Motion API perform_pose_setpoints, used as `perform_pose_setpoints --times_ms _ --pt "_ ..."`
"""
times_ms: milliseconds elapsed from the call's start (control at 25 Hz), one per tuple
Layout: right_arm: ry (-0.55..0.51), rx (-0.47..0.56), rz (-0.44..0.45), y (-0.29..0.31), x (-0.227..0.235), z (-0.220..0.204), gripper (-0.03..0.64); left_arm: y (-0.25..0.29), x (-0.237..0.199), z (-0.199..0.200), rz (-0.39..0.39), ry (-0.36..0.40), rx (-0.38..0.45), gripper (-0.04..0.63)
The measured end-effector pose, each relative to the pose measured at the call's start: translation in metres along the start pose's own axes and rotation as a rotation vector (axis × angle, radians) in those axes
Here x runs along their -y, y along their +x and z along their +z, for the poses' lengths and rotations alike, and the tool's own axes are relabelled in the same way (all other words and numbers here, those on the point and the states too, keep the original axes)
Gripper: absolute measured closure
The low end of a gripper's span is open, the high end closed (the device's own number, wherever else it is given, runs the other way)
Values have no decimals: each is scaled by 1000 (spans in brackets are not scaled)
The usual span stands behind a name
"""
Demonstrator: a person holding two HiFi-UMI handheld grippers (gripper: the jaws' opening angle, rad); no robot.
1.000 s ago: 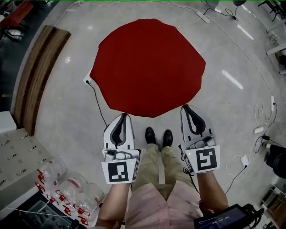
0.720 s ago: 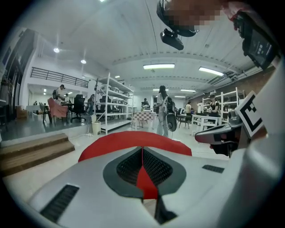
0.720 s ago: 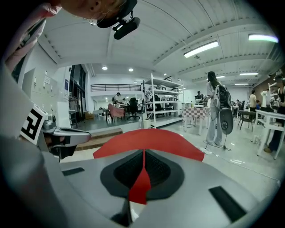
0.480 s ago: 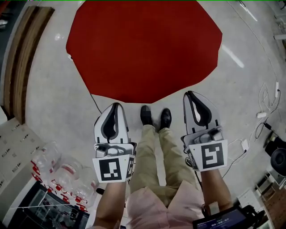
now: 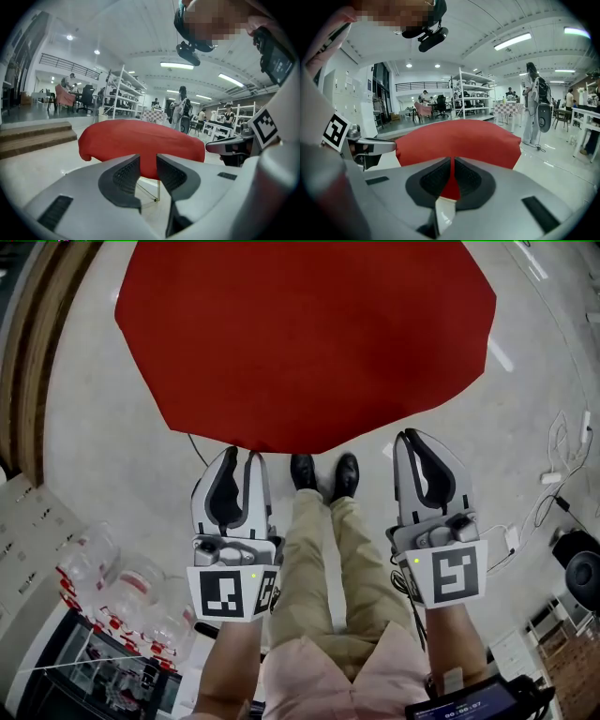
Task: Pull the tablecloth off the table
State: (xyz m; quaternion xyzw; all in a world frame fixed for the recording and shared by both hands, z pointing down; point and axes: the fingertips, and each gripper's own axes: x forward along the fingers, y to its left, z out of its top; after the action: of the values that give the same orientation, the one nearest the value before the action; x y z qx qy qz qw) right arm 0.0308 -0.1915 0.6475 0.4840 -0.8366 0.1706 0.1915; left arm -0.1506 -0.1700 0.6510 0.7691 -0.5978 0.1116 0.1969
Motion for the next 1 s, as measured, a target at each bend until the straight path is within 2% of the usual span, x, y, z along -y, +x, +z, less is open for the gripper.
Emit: perform_pose_setpoints --times_ms 80,120,240,520,640,800,880,1000 --pt "0 -4 2 3 0 -4 598 4 3 -9 -20 -28 -9 417" --pt "1 -5 2 4 -1 -4 598 4 3 -12 -27 -42 -12 382" --pt "1 -7 4 4 -5 -5 598 4 0 -16 -33 -93 -9 331" --pt "3 -19 8 7 -7 -7 598 16 -3 -16 -78 -205 25 299" --pt "6 -27 11 9 -7 -10 598 15 -5 -14 -73 -251 33 299" --pt "9 -38 9 8 -8 -14 598 20 -9 -16 22 -265 21 299" --pt "4 -40 11 8 -9 -15 598 21 -12 -18 79 -244 14 301" --pt "6 -41 11 9 -8 -16 598 22 -18 -20 133 -234 -5 352"
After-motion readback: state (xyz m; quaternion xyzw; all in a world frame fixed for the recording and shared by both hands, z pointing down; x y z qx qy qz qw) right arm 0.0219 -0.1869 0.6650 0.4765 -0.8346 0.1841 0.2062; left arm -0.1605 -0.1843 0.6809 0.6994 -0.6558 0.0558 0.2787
